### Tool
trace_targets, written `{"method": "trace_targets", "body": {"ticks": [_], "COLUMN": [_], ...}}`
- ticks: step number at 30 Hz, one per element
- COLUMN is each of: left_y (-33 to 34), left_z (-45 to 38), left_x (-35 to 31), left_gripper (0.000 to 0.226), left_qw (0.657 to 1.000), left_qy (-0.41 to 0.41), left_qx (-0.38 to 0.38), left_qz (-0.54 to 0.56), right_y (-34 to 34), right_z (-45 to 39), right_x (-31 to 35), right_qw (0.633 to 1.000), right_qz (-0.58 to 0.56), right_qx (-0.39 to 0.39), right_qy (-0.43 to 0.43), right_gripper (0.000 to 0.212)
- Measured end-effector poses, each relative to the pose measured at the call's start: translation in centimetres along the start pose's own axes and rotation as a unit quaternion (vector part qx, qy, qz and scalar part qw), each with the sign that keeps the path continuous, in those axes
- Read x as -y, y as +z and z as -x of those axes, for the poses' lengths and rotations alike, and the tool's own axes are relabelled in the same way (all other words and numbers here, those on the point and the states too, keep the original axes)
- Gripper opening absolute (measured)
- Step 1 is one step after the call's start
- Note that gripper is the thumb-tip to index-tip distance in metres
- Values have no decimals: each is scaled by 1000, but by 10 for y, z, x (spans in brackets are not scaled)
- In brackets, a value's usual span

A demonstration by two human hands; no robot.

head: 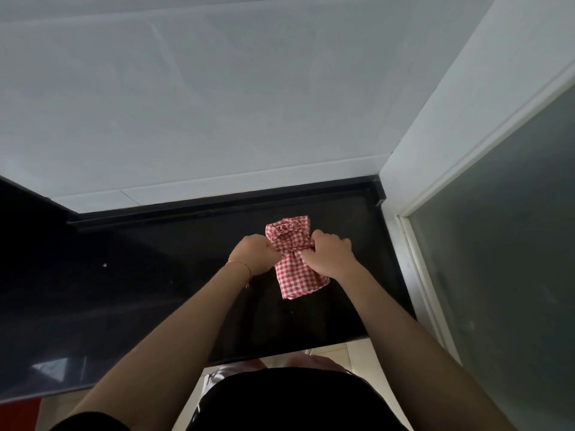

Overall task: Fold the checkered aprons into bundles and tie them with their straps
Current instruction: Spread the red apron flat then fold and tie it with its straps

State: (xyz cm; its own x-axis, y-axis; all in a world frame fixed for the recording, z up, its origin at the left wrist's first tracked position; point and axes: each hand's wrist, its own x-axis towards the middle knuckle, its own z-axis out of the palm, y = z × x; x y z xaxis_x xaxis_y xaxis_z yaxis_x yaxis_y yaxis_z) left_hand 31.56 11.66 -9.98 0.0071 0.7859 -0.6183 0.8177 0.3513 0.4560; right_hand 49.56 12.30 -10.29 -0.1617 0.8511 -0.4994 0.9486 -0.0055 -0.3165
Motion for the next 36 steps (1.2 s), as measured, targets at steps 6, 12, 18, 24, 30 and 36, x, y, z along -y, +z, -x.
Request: {"method": "trace_targets", "body": {"ticks": [6, 12, 18, 24, 30, 36], "left_y": [9, 20, 30, 17, 4, 1], "left_z": [4, 5, 10, 9, 13, 4], "left_x": [-12, -6, 14, 21, -6, -22], "left_gripper": [16, 25, 25, 17, 27, 36], "left_qw": [974, 997, 988, 985, 958, 931], "left_qy": [5, 17, 6, -14, 55, -9], "left_qx": [-2, 76, 5, -21, -91, -85], "left_qz": [-225, -24, 156, 171, 268, 356], "right_y": [3, 9, 22, 17, 15, 17], "right_z": [1, -4, -2, -6, -7, -10], "right_x": [15, 11, 8, -4, 2, 6], "right_qw": [999, 995, 979, 972, 979, 981], "right_qz": [27, -98, -187, -217, -200, -196], "right_qx": [-15, 9, -68, -83, -30, 1], "right_qy": [-23, 1, 50, 46, 22, 9], "right_gripper": [32, 28, 36, 36, 24, 25]}}
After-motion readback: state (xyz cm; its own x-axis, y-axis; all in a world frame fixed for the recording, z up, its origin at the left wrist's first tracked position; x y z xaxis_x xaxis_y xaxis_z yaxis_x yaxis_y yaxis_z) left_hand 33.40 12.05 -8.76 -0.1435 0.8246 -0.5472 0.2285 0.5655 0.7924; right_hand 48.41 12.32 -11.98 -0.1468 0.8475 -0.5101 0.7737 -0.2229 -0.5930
